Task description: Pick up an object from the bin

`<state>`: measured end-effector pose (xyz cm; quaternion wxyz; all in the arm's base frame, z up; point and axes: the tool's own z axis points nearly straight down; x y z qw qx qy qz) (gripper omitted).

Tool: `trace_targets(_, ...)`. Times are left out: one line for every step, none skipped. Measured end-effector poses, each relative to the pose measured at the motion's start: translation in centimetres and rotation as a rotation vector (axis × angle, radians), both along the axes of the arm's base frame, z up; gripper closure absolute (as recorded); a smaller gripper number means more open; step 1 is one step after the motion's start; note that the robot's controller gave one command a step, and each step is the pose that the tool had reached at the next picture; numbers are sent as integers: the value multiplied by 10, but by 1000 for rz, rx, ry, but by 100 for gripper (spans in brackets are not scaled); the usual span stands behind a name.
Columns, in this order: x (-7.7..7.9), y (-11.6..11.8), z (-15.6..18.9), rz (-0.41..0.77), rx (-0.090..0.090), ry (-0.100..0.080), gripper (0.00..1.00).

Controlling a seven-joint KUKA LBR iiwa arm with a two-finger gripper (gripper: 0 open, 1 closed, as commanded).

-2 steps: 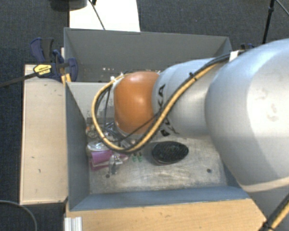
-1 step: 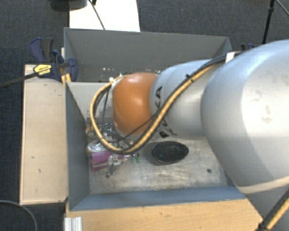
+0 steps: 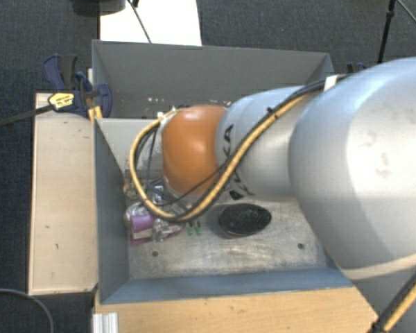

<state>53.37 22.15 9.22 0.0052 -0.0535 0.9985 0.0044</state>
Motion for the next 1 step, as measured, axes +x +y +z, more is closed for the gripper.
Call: trace_targets(1, 1, 6, 1, -6, 7, 100)
